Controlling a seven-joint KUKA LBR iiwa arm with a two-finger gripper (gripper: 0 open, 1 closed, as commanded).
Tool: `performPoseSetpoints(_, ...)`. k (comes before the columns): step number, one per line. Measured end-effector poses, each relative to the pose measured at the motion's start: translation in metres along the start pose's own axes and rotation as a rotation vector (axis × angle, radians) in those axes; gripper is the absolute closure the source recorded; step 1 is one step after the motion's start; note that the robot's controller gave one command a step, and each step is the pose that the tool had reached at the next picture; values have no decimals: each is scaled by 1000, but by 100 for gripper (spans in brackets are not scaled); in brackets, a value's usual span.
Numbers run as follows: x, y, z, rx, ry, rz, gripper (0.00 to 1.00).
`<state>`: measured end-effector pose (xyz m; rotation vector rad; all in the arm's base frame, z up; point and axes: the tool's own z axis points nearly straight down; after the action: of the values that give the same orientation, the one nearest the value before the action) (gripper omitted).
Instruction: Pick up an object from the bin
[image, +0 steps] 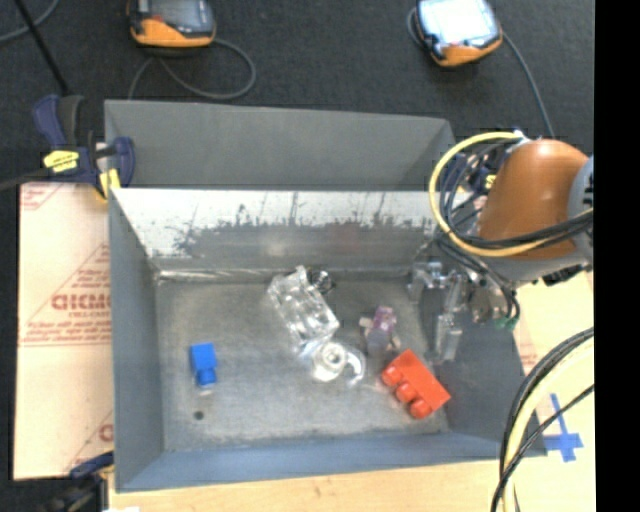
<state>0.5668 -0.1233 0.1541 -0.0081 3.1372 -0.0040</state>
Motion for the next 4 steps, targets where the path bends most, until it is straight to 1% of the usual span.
performPoseSetpoints(1,3,-10,74,-4,8,103,0)
performPoseSetpoints(2,-1,-11,67,0,-6,100,100)
performPoseSetpoints(3,1,-11,69,0,-1,99,0)
performPoseSetpoints(4,33,55,83,-3,3,-3,0)
